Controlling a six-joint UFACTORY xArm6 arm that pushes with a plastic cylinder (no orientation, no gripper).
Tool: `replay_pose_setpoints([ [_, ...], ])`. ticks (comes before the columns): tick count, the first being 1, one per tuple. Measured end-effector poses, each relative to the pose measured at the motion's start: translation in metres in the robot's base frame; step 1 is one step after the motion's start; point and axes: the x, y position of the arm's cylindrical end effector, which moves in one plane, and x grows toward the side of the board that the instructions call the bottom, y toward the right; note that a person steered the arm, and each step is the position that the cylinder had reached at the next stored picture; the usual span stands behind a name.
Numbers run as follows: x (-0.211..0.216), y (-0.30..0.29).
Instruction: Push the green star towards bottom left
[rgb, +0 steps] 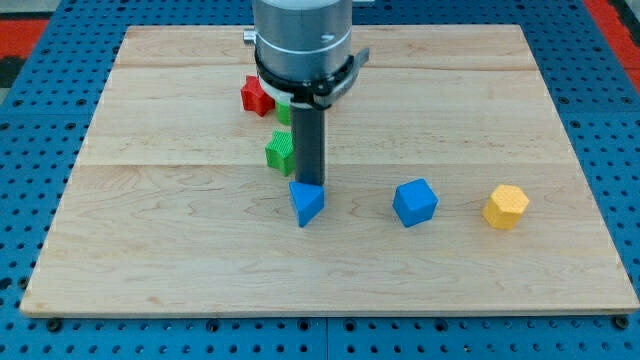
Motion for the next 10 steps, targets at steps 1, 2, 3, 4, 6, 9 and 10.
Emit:
replay_pose_setpoints([
  [1, -0.031, 0.001],
  [2, -0.088, 0.053],
  [3, -0.072, -0.007],
  [4, -0.043, -0.073],
  [6, -0.021, -0.111],
  [9, -0.006, -0.082],
  [10, -0.003, -0.062],
])
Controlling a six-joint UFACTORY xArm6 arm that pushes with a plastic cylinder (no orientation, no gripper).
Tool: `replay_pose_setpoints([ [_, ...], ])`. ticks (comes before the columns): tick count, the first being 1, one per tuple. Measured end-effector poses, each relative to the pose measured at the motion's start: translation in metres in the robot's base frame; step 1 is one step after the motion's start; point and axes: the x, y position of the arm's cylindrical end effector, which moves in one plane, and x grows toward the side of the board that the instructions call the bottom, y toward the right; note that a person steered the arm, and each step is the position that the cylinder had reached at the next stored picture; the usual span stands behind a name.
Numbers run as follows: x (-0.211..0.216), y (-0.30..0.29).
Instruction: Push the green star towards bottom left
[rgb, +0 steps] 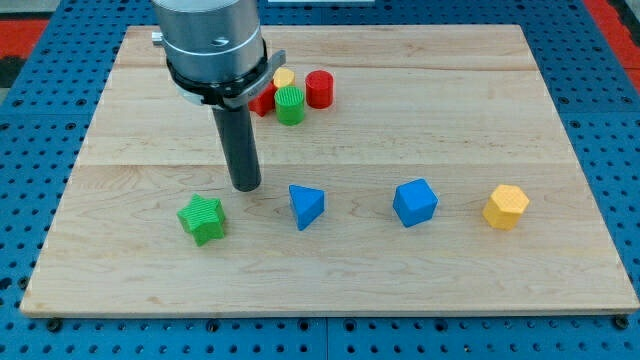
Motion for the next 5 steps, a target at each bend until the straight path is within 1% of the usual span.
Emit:
replay_pose_setpoints([
  [1, 0.022, 0.015],
  [2, 0.056, 0.005],
  [3, 0.085, -0.017],
  [4, 0.079, -0.073],
  [5, 0.065, -0.079],
])
